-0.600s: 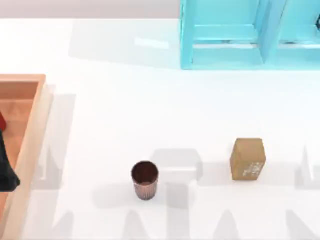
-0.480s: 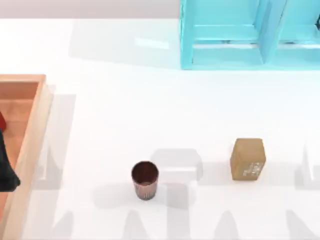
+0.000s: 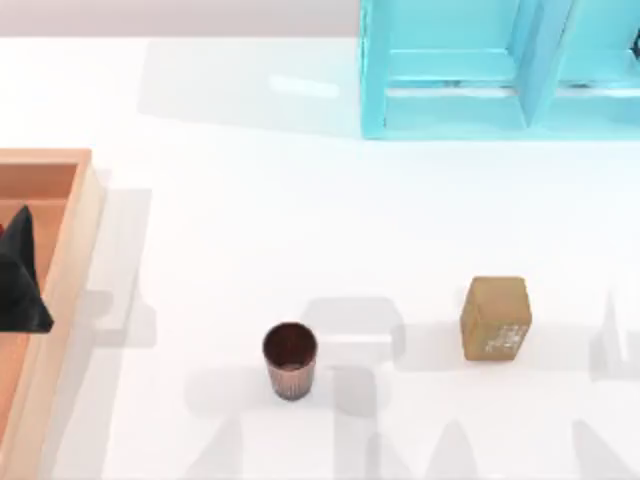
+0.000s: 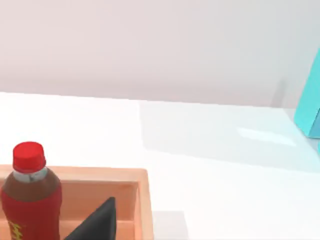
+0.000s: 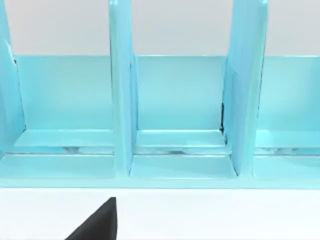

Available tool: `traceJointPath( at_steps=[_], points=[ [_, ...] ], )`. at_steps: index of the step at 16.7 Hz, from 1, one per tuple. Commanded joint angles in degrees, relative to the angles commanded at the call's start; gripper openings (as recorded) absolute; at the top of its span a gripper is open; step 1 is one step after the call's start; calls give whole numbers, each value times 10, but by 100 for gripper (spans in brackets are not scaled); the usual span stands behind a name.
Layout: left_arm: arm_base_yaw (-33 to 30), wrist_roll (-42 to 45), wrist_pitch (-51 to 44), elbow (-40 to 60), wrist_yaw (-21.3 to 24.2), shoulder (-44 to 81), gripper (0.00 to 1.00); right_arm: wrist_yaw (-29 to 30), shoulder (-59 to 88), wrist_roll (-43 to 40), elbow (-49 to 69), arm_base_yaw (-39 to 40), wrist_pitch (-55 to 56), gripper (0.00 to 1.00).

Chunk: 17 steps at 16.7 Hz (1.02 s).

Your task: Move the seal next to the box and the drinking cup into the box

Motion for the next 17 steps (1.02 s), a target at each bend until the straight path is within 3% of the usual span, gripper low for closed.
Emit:
traceJointPath(
  at_steps=[5, 17],
  points=[
    [-104, -94, -134, 243, -18, 239, 100, 0, 0, 0, 0, 0, 0, 100],
    [-384, -369, -528, 945, -62, 929, 100, 0, 0, 0, 0, 0, 0, 100]
  ],
)
